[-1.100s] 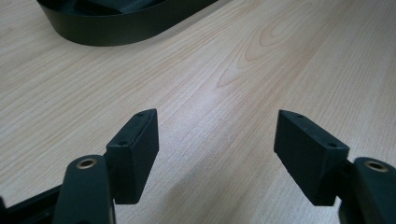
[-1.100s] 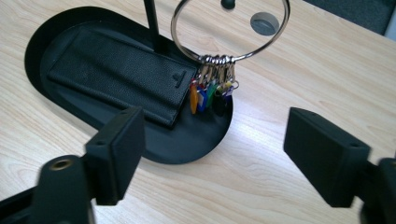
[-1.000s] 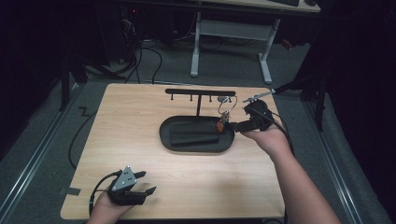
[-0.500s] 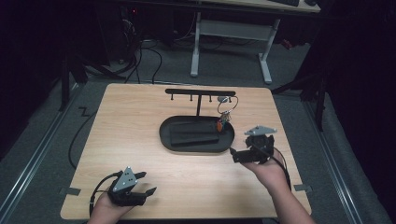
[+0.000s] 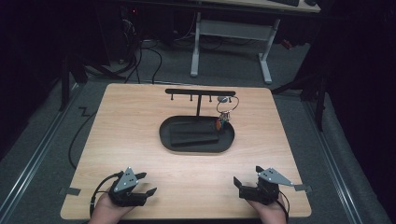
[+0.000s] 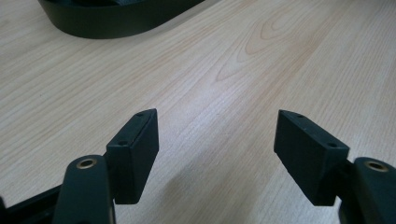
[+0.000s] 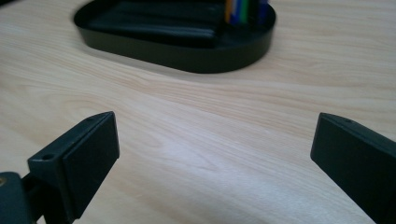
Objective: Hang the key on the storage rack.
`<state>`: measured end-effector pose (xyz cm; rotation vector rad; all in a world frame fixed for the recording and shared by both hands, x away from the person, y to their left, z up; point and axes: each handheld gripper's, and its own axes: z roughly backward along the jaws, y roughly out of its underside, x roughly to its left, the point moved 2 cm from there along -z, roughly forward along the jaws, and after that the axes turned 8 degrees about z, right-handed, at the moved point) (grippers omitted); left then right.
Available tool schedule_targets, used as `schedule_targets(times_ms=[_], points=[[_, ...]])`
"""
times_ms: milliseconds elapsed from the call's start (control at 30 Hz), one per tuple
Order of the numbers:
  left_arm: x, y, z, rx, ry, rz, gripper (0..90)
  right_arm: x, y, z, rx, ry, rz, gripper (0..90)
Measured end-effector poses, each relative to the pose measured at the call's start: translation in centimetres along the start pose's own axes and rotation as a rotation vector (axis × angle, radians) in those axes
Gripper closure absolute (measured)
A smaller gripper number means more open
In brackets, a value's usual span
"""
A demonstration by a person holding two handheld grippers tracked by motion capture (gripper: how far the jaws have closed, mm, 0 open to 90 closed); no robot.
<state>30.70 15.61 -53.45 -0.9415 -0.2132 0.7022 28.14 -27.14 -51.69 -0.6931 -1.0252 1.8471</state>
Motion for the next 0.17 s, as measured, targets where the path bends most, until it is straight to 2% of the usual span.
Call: schedule_targets(times_ms=[67,167], points=[[-0.11,-0.04,-0.04,0.0,-0.001,-0.001,31.8,0.0,-0.11,0.41,-0.01,0.017,0.025,1.4],[-0.14,0.06,-0.11,0.01,-0.007,0.002,31.8,-0.62,0.23,0.06,0.004,0.023,0.007,1.7]])
